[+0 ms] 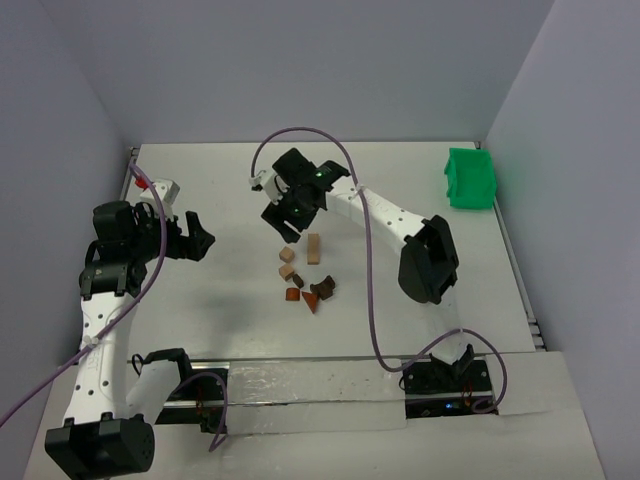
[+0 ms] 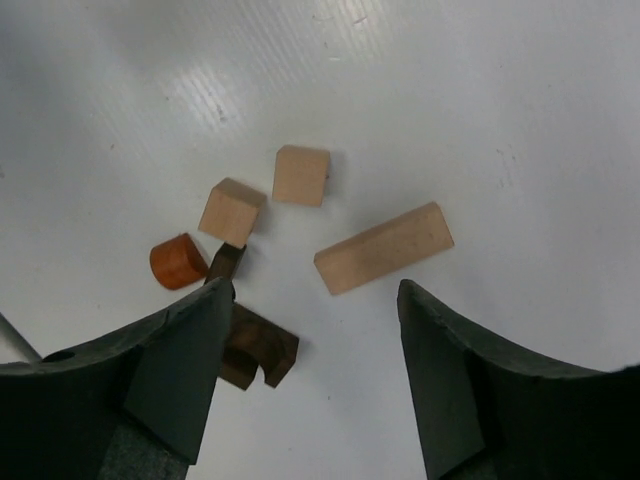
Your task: Build the wood block tower
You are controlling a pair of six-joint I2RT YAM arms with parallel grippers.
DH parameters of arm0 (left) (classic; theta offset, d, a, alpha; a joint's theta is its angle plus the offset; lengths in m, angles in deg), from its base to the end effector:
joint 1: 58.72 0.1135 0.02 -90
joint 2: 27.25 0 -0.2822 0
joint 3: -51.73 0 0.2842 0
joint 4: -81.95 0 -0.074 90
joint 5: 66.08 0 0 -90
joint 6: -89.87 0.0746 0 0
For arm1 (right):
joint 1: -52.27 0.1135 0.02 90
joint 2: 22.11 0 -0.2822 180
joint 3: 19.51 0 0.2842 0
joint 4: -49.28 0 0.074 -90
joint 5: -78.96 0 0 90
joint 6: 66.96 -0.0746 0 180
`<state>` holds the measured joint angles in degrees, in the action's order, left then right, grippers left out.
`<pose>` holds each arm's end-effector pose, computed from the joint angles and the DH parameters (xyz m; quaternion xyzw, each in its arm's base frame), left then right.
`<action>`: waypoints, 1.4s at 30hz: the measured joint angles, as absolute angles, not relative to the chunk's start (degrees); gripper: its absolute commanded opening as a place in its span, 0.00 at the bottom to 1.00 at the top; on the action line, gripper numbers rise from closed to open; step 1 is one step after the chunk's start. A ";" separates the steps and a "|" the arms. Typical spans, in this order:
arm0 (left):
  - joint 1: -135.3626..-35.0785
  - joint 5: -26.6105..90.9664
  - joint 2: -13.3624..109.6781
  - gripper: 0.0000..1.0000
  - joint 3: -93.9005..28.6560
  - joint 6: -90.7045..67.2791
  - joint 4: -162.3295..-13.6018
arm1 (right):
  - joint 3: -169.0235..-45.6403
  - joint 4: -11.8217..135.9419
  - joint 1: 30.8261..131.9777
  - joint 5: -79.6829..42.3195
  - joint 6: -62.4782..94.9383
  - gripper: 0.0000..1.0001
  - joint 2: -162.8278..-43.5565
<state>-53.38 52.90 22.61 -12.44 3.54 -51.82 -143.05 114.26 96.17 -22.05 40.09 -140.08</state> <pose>0.2340 -0.0144 0.3258 0.1091 0.8482 -0.1812 0.4857 0.3577 0.3640 0.2636 -0.5088 0.8147 0.1510 0.2339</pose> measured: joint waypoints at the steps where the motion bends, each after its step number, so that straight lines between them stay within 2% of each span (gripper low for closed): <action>1: -53.38 52.89 22.54 0.99 -12.44 3.53 -51.82 | -144.36 114.66 96.17 -21.95 39.49 0.61 -141.59; 4: -53.38 52.87 22.20 0.99 -12.44 3.50 -51.81 | -146.47 116.08 96.22 -21.67 37.69 0.55 -144.88; 9: -53.38 52.58 21.20 0.99 -12.44 3.32 -51.84 | -146.76 117.46 96.39 -21.53 35.05 0.53 -147.46; 16: -53.38 52.12 21.07 0.99 -12.44 3.29 -51.84 | -147.87 118.09 97.47 -20.95 31.52 0.56 -150.18; 21: -53.38 51.71 21.07 0.99 -12.44 3.23 -51.86 | -150.55 118.53 98.47 -20.56 28.98 0.62 -153.15; 31: -53.38 51.53 21.02 0.99 -12.44 3.09 -51.86 | -154.95 120.04 98.80 -17.92 26.29 0.62 -158.42; 37: -53.38 51.50 20.98 0.99 -12.44 3.09 -51.89 | -155.45 120.35 98.86 -17.60 25.75 0.57 -159.51; 42: -53.38 51.35 20.98 0.99 -12.44 3.09 -51.89 | -155.57 120.45 98.93 -17.48 25.38 0.45 -160.31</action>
